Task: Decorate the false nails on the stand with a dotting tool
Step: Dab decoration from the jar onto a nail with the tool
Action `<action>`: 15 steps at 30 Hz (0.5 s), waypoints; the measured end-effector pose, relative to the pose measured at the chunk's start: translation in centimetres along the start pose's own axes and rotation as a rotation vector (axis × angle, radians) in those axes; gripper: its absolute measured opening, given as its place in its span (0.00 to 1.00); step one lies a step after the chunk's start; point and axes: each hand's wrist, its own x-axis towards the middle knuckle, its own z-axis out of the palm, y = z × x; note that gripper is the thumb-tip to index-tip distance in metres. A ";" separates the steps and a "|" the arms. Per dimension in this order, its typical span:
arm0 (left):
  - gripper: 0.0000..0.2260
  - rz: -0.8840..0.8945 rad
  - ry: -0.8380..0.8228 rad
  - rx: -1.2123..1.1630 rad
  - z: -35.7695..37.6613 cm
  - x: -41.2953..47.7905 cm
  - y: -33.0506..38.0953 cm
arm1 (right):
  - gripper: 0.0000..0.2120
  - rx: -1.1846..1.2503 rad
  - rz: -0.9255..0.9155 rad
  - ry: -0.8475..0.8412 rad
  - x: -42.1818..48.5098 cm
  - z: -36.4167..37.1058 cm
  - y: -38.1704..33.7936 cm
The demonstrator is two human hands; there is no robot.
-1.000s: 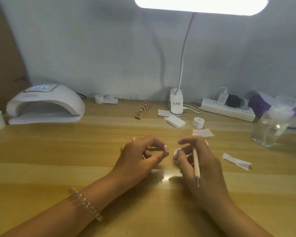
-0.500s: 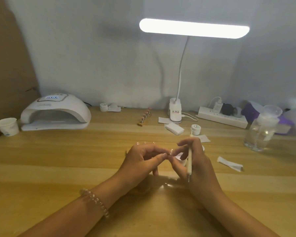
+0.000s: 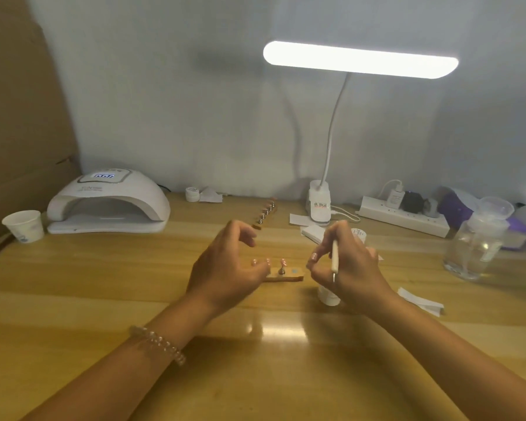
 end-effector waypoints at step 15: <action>0.17 -0.042 -0.202 0.153 0.0 0.5 -3.1 | 0.17 -0.087 0.126 -0.227 2.5 -0.2 0.4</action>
